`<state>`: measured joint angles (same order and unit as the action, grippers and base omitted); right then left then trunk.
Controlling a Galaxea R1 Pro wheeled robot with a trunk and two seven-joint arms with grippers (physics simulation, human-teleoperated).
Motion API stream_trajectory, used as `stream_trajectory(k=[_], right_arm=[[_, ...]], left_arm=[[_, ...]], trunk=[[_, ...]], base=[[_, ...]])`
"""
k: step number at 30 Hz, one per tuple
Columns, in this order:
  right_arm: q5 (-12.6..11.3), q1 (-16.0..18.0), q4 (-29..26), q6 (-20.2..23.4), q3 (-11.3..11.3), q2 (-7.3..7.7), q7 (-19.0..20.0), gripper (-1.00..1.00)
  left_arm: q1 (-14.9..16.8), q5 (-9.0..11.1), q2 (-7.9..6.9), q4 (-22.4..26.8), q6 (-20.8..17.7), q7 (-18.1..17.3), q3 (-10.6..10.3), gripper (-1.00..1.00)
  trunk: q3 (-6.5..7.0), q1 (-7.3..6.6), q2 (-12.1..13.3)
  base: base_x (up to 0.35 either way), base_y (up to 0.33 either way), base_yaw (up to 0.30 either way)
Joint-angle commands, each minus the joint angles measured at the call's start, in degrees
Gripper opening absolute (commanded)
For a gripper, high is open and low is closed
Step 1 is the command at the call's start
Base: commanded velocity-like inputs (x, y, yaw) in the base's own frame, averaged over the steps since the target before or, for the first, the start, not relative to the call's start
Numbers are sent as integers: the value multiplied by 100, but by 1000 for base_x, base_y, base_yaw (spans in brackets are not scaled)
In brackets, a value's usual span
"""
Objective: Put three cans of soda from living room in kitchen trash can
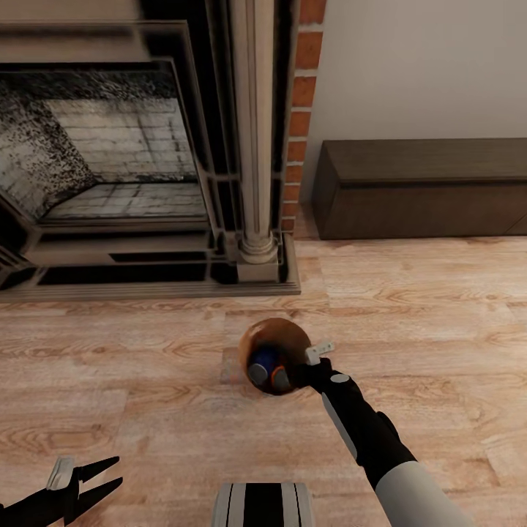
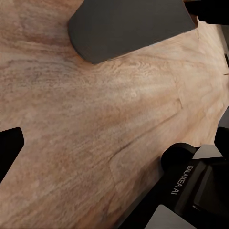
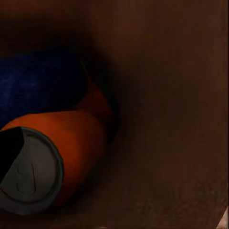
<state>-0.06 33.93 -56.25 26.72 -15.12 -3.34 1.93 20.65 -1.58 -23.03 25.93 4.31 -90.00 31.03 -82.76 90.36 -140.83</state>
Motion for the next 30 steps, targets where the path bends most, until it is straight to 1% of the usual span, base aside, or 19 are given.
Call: stream_trajectory(k=[1, 30], right_arm=[[-1, 0, 0, 0, 0, 0, 0, 100], [-2, 0, 0, 0, 0, 0, 0, 100]], left_arm=[[0, 0, 0, 0, 0, 0, 0, 100], [0, 0, 0, 0, 2, 0, 3, 100]], trunk=[[0, 0, 0], [0, 0, 0]], base=[[0, 0, 0], [0, 0, 0]])
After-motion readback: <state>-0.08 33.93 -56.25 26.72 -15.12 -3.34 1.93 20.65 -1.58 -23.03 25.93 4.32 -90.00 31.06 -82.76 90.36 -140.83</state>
